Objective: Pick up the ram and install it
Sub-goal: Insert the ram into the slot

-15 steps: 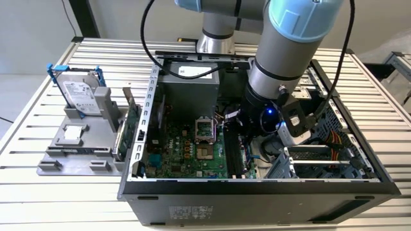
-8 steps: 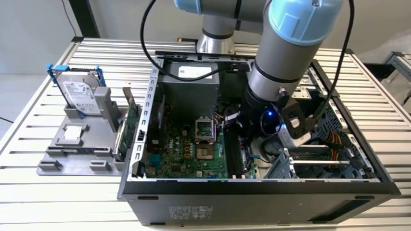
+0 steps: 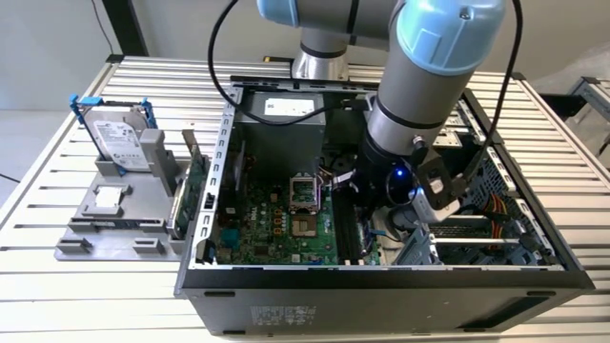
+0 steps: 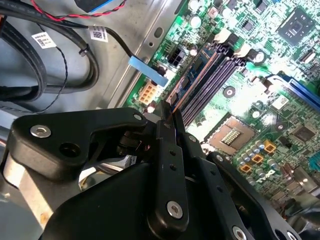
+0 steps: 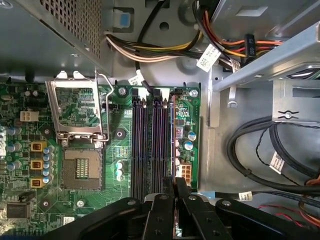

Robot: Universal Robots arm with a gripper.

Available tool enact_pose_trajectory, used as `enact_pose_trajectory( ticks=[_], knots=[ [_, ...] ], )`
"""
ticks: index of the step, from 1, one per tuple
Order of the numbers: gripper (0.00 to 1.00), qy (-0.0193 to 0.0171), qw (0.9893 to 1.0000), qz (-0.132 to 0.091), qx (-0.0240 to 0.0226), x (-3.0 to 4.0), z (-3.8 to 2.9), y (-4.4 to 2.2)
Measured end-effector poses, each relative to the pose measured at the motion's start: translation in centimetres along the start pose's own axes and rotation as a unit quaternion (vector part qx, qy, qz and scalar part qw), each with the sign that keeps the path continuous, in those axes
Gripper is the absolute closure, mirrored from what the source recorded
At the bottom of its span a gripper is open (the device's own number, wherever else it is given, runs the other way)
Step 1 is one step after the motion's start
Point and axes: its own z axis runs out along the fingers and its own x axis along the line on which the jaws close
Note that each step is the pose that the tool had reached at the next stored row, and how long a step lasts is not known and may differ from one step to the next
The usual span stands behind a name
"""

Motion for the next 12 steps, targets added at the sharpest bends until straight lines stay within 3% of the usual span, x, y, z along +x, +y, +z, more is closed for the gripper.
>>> enact_pose_trajectory(
  ticks=[12],
  knots=[
    [1.00,0.0003,1.0000,-0.007,0.0000,0.12,0.28,-0.22]
  ],
)
